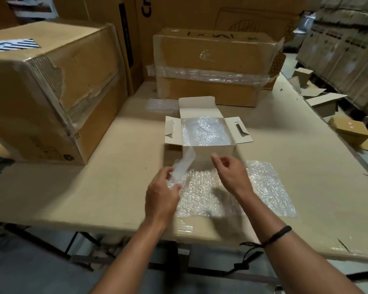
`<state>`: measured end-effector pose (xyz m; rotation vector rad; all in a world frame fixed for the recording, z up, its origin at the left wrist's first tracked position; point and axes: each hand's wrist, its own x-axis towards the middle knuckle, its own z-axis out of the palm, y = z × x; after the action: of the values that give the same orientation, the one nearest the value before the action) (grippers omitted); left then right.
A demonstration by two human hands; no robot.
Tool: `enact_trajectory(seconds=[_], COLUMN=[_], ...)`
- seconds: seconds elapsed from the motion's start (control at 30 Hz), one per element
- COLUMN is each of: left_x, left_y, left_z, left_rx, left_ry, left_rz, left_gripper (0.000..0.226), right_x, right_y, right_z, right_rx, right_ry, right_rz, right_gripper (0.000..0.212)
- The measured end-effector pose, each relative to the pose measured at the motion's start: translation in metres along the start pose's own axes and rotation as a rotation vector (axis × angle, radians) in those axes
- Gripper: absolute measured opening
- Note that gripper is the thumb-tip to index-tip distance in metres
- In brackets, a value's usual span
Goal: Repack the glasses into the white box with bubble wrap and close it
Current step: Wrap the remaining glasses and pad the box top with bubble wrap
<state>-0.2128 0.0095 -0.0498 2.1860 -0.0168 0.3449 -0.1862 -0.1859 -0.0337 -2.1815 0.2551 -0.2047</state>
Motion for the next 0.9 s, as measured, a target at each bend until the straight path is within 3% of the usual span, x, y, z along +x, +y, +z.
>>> enact_trajectory(seconds=[0.1, 0.17, 0.23, 0.43, 0.53, 0.67, 0.73, 0.9], left_x=[-0.008, -0.014, -0.02, -0.012, -0.004, -0.006, -0.007, -0.01], left_y=[0.018, 0.023, 0.021, 0.005, 0.004, 0.007, 0.011, 0.021], left_z=[0.016, 0.026, 0.033, 0.039, 0.049, 0.071, 0.08, 0.088], left_rx=[-0.073, -0.119, -0.141, -0.134, 0.011, 0.305, 0.495, 0.631], left_ry=[-0.108, -0.221, -0.308, -0.046, -0.161, -0.476, -0.595, -0.623], left_rz=[0.085, 0.14, 0.2, 0.427, 0.394, 0.384, 0.37, 0.279], left_gripper=[0.05, 0.053, 0.055, 0.04, 0.046, 0.07, 0.071, 0.065], right_x=[0.012, 0.02, 0.027, 0.034, 0.035, 0.041, 0.044, 0.04], right_y=[-0.022, -0.021, -0.014, 0.024, 0.046, 0.078, 0.093, 0.111], right_z=[-0.002, 0.001, 0.002, -0.051, -0.086, -0.113, -0.117, -0.119], right_rx=[0.198, 0.2, 0.185, 0.193, 0.04, -0.117, -0.162, -0.228], right_ry=[-0.202, -0.257, -0.192, -0.06, 0.02, 0.185, 0.237, 0.25], right_rz=[0.197, 0.278, 0.333, 0.373, 0.375, 0.379, 0.381, 0.345], right_gripper=[0.08, 0.069, 0.05, 0.03, 0.022, 0.019, 0.02, 0.033])
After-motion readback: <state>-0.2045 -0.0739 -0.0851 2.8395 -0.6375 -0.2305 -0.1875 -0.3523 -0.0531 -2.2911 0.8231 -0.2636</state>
